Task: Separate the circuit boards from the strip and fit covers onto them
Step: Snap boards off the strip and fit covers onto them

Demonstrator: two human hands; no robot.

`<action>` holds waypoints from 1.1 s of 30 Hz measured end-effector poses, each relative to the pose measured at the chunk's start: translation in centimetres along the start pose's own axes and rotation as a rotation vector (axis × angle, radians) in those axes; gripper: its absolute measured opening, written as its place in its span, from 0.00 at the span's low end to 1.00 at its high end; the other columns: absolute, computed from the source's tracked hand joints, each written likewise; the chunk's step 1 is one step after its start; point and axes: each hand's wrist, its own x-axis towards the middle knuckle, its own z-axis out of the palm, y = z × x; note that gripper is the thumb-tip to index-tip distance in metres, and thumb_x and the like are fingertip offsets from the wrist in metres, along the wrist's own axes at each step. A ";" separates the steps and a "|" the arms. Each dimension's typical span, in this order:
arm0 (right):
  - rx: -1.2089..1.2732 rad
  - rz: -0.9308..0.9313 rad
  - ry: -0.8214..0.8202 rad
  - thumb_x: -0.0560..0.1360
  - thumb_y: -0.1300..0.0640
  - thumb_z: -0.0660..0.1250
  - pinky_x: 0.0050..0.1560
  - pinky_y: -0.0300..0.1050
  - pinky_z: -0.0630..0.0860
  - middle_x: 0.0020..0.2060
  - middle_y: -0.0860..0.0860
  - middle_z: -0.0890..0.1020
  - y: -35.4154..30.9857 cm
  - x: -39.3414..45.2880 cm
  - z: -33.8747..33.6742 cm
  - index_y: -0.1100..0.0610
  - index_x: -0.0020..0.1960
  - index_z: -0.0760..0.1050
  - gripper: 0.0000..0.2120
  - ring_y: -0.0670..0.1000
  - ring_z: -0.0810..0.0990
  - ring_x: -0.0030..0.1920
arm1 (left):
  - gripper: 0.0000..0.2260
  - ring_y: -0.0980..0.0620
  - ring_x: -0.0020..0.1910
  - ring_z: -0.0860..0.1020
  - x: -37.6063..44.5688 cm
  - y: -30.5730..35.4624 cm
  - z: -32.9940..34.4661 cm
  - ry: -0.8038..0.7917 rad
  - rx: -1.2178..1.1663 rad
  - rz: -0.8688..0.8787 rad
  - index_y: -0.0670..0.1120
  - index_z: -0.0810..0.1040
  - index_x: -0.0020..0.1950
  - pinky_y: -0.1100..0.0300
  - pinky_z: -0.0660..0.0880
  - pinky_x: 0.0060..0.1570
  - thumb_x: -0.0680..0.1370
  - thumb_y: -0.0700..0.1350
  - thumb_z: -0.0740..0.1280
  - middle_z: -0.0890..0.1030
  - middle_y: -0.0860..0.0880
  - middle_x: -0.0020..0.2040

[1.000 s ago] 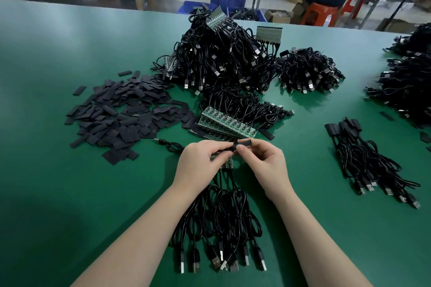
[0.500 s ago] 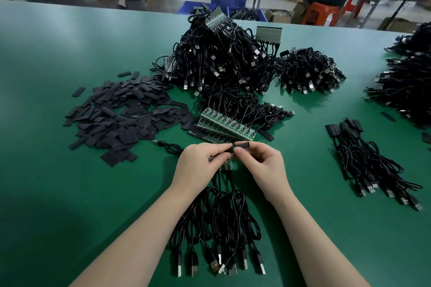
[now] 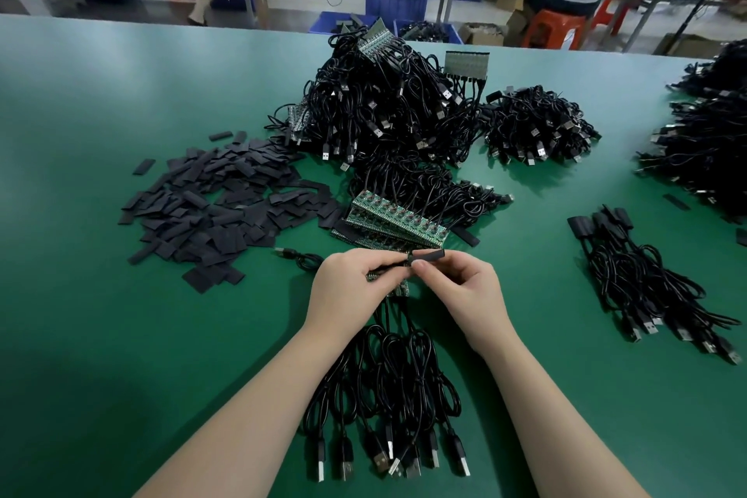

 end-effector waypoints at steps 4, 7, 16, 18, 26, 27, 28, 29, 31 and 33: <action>-0.006 -0.012 0.010 0.74 0.58 0.74 0.41 0.35 0.77 0.39 0.48 0.87 0.0 -0.1 0.1 0.48 0.46 0.85 0.05 0.43 0.83 0.39 | 0.10 0.65 0.49 0.80 0.1 -0.1 0.1 -0.029 -0.011 0.008 0.55 0.85 0.54 0.66 0.76 0.50 0.73 0.48 0.75 0.84 0.59 0.48; 0.017 -0.008 0.013 0.74 0.59 0.74 0.41 0.36 0.77 0.39 0.49 0.87 -0.1 -0.1 0.0 0.47 0.45 0.85 0.06 0.44 0.83 0.39 | 0.11 0.67 0.50 0.79 0.1 -0.2 0.1 -0.030 -0.028 0.006 0.56 0.84 0.55 0.68 0.76 0.51 0.74 0.46 0.74 0.82 0.64 0.47; -0.026 0.002 0.037 0.74 0.57 0.74 0.42 0.39 0.79 0.39 0.49 0.87 0.0 -0.2 0.2 0.48 0.45 0.85 0.04 0.45 0.84 0.40 | 0.08 0.65 0.49 0.79 0.1 -0.4 0.1 -0.021 0.014 0.027 0.55 0.85 0.52 0.68 0.76 0.51 0.74 0.47 0.73 0.84 0.61 0.47; -0.046 0.005 0.034 0.74 0.57 0.74 0.42 0.41 0.80 0.38 0.49 0.86 0.0 -0.3 0.2 0.47 0.45 0.85 0.04 0.45 0.83 0.39 | 0.08 0.65 0.49 0.80 0.0 -0.3 0.0 -0.016 0.020 0.031 0.55 0.85 0.52 0.67 0.76 0.50 0.74 0.46 0.73 0.84 0.60 0.48; -0.075 0.008 0.024 0.74 0.55 0.74 0.42 0.53 0.80 0.37 0.51 0.86 0.0 -0.4 0.1 0.47 0.44 0.85 0.04 0.51 0.83 0.38 | 0.08 0.64 0.49 0.80 -0.1 -0.3 -0.2 -0.022 0.033 0.063 0.54 0.86 0.52 0.69 0.75 0.49 0.74 0.46 0.73 0.85 0.58 0.47; -0.079 0.004 0.024 0.74 0.55 0.74 0.40 0.50 0.79 0.37 0.51 0.86 0.0 -0.3 0.1 0.46 0.44 0.85 0.04 0.50 0.82 0.37 | 0.08 0.64 0.49 0.79 0.0 -0.2 -0.1 -0.025 0.030 0.061 0.54 0.86 0.52 0.68 0.75 0.49 0.74 0.46 0.73 0.85 0.58 0.47; -0.081 0.001 0.029 0.74 0.55 0.74 0.38 0.47 0.78 0.36 0.50 0.85 0.1 -0.3 0.1 0.46 0.43 0.85 0.05 0.48 0.81 0.36 | 0.08 0.64 0.49 0.79 0.0 -0.2 -0.1 -0.030 0.031 0.060 0.54 0.85 0.52 0.68 0.75 0.48 0.74 0.47 0.73 0.85 0.59 0.47; -0.080 -0.001 0.038 0.74 0.55 0.74 0.36 0.45 0.76 0.34 0.50 0.85 0.1 -0.3 0.1 0.46 0.42 0.85 0.05 0.47 0.80 0.34 | 0.08 0.64 0.49 0.79 0.0 -0.2 -0.1 -0.034 0.034 0.060 0.55 0.85 0.53 0.68 0.76 0.48 0.74 0.47 0.73 0.85 0.59 0.47; -0.066 0.005 0.053 0.74 0.56 0.74 0.34 0.42 0.74 0.32 0.51 0.84 0.3 -0.2 0.0 0.46 0.41 0.85 0.05 0.46 0.78 0.32 | 0.08 0.64 0.48 0.80 0.0 -0.1 0.0 -0.036 0.040 0.060 0.55 0.85 0.52 0.66 0.76 0.47 0.74 0.47 0.73 0.85 0.59 0.46; -0.054 0.012 0.052 0.74 0.56 0.75 0.34 0.42 0.74 0.32 0.52 0.83 0.4 -0.2 0.0 0.48 0.41 0.85 0.04 0.47 0.78 0.32 | 0.08 0.63 0.48 0.80 0.0 -0.1 0.1 -0.030 0.037 0.059 0.55 0.86 0.52 0.65 0.77 0.47 0.74 0.47 0.73 0.85 0.59 0.46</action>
